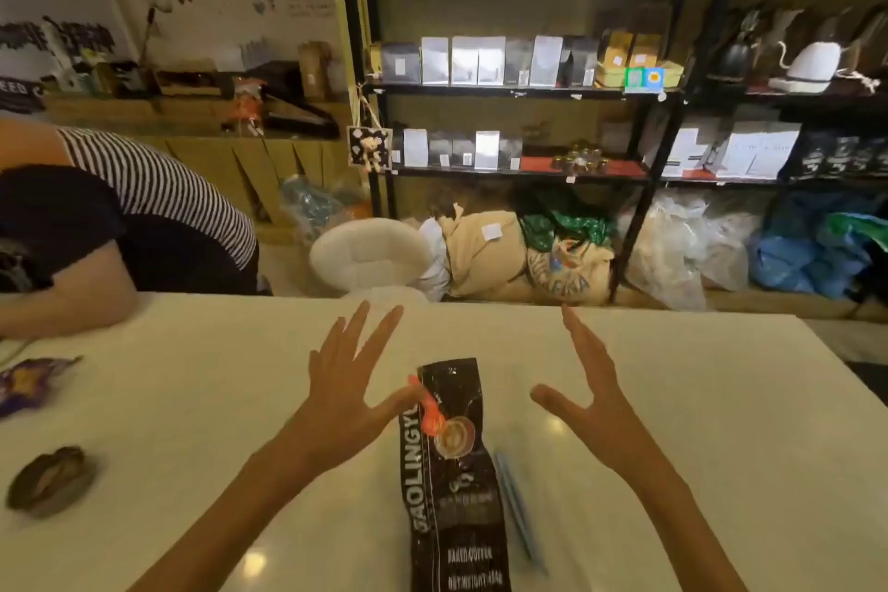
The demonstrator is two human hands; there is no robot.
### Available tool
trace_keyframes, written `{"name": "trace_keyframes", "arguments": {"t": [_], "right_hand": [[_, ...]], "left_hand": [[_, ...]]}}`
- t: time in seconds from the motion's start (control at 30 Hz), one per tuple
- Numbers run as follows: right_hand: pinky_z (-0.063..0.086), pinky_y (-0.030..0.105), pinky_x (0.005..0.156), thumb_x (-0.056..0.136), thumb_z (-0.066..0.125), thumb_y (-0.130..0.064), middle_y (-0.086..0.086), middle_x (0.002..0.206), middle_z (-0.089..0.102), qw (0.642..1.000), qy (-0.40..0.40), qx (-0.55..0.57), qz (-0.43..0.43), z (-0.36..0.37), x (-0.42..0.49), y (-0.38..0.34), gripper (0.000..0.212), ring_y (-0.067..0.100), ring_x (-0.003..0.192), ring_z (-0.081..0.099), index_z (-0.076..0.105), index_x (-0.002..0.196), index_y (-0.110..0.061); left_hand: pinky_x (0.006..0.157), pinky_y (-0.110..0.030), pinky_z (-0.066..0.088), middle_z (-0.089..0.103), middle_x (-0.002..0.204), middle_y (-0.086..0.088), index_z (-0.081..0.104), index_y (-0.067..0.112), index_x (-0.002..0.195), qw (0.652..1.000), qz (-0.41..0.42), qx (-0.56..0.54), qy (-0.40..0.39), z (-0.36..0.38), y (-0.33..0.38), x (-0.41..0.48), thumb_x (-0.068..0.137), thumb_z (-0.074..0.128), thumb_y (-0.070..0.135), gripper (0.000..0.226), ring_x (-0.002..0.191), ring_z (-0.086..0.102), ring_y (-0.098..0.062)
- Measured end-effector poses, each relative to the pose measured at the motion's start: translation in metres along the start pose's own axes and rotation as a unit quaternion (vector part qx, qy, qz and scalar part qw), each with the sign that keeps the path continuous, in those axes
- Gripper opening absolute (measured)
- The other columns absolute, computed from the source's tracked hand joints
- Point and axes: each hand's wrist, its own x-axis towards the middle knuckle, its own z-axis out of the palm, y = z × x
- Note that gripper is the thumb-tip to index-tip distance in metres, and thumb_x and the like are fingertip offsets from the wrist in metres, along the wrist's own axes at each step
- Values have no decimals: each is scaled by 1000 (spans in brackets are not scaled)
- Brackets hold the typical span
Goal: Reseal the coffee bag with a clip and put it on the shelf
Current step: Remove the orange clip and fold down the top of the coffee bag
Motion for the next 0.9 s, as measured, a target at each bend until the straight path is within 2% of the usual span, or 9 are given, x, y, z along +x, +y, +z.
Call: {"name": "trace_keyframes", "arguments": {"t": [0.1,0.2,0.27,0.37,0.43,0.5,0.67,0.77,0.9], "right_hand": [[19,45,117,75,66,-65,-17,163,17,995,-32,57,78,26,-31,22,92,9,148,17,5,144,-69],[23,39,111,78,64,-63,-16,157,30,986,-47,104,121,52,-53,39,93,12,144,25,6,151,-56],[32,34,110,83,62,-54,-16,151,39,972,-68,157,162,68,-51,39,90,19,146,31,10,155,-44],[55,18,85,78,64,-55,-4,151,46,937,-124,241,220,94,-41,30,95,16,127,56,16,157,-34],[58,31,91,68,72,-67,2,151,49,926,-147,253,238,108,-36,26,106,18,123,60,22,156,-34],[59,39,93,59,80,-71,2,141,59,924,-153,253,242,116,-32,27,111,19,116,67,31,153,-38],[62,26,74,69,86,-49,-6,117,75,932,-128,267,210,118,-30,30,74,13,101,74,55,135,-41],[62,29,77,72,83,-47,-7,115,76,937,-83,284,185,120,-32,29,56,16,103,74,64,124,-42],[63,32,75,75,80,-44,-2,109,78,930,-15,323,177,124,-31,28,41,20,97,76,70,114,-39]], "left_hand": [[121,-59,3,-16,166,9,-12,57,145,998,-56,-10,-31,24,-18,-28,77,48,76,93,152,-16,-21],[120,-47,12,-7,166,11,-12,50,151,984,-109,-133,-44,51,-36,-55,75,58,73,106,152,-1,-16],[115,-40,28,13,166,4,-4,41,155,942,-175,-272,-93,68,-38,-62,75,62,67,107,147,26,-18],[105,-32,46,47,152,6,23,38,149,877,-188,-400,-186,94,-37,-64,84,61,65,80,135,49,-12],[92,-21,54,65,133,16,42,37,137,854,-175,-446,-205,103,-31,-62,82,65,65,65,125,59,-7],[86,-18,55,69,125,17,51,35,131,845,-168,-469,-196,108,-28,-58,82,70,57,57,118,65,-7],[82,-17,56,70,121,19,47,42,130,836,-167,-501,-149,114,-25,-48,82,76,46,56,113,67,-6],[81,-16,55,67,122,25,37,51,133,840,-159,-502,-129,117,-22,-42,87,72,40,59,114,65,-1],[80,-23,58,66,123,11,32,39,140,835,-156,-524,-68,124,-18,-30,92,70,25,63,111,68,-10]]}}
